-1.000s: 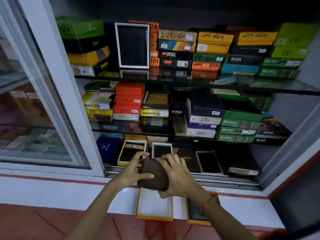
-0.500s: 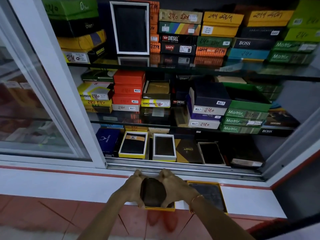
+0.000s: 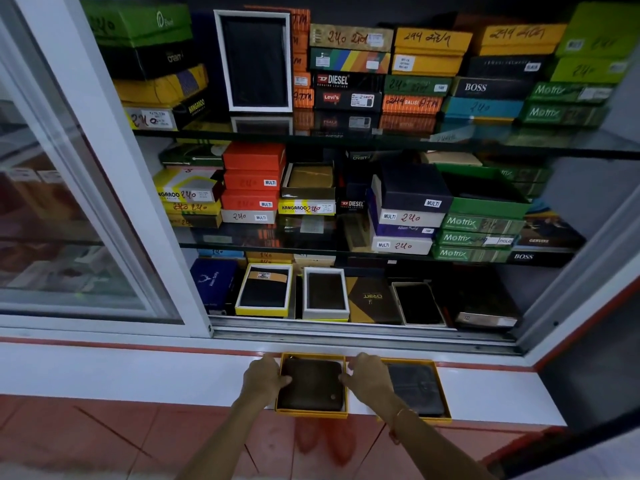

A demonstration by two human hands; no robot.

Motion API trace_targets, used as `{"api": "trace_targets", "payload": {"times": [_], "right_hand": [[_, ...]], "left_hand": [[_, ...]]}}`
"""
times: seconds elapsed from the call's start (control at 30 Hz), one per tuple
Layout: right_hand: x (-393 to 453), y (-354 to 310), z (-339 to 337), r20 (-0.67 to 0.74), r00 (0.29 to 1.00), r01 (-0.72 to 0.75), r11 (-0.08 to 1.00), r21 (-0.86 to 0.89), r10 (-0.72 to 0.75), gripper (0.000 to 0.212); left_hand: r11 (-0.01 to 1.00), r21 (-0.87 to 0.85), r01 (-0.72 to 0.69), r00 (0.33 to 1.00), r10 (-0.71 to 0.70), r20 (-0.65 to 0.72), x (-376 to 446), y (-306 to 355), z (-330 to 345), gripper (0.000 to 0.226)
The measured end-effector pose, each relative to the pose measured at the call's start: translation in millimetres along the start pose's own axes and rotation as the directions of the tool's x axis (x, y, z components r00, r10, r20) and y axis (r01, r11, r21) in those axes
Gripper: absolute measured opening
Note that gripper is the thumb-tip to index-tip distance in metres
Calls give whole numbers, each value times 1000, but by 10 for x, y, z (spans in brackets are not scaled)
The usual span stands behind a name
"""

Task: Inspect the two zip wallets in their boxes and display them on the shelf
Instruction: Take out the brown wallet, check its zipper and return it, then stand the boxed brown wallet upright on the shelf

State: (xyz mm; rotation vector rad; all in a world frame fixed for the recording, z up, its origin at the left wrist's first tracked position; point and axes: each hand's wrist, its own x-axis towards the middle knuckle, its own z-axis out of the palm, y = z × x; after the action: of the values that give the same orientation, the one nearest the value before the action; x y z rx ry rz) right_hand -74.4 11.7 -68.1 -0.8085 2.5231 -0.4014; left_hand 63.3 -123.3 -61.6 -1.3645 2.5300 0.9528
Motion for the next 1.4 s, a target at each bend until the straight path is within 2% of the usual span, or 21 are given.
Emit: {"api": "trace_targets", "payload": {"times": [0.1,0.27,0.4,0.5,0.6,0.7,0.77,0.83,0.93,1.1,1.27,1.4], "right_hand": [[-42,-7,42,68,993,-108,987,118,101,41],[-82,-2,-73,24,988,-155,959,238,154,45],[-113,-68,-383,-61,994,-69,958,278,90,37],[-226,-182,-675,-147,986,-19,932,361,77,32],[-334,-280,-1057,-190,979,31,870,493,72,25],[-470,-397,-1535,-246,967,108,769,630,66,14],[-566,-500,-1868,-298,952,164,714,681,66,20],[-675,-612,-2202,-370,927,228,695,682,58,30],[-840,-749,-2683,-493,870,344,689,639,23,33],[-887,-935,-3343,-607,795,453,651,610,16,40],[-645,-1115,-3757,-695,718,495,670,553,42,40],[-169,-1217,-3857,-714,694,461,705,539,92,44]], "left_hand": [[999,-17,32,999,-33,-24,-1,36,49,44],[999,38,24,998,-22,-65,-61,79,-73,40],[999,35,-19,990,24,-137,-191,297,-428,40],[996,35,-78,960,85,-266,-370,543,-739,37],[990,19,-139,921,136,-365,-564,797,-1066,26],[974,-32,-225,867,185,-463,-749,1045,-1394,28],[949,-88,-302,833,217,-509,-877,1232,-1609,22],[913,-128,-387,783,252,-568,-1000,1426,-1834,20],[866,-119,-485,695,299,-653,-1161,1722,-2168,28],[823,-114,-556,602,305,-738,-1171,2172,-2656,40],[788,-150,-597,578,292,-762,-868,2547,-2955,47],[799,-178,-574,585,249,-772,-517,2750,-2988,42]]}}
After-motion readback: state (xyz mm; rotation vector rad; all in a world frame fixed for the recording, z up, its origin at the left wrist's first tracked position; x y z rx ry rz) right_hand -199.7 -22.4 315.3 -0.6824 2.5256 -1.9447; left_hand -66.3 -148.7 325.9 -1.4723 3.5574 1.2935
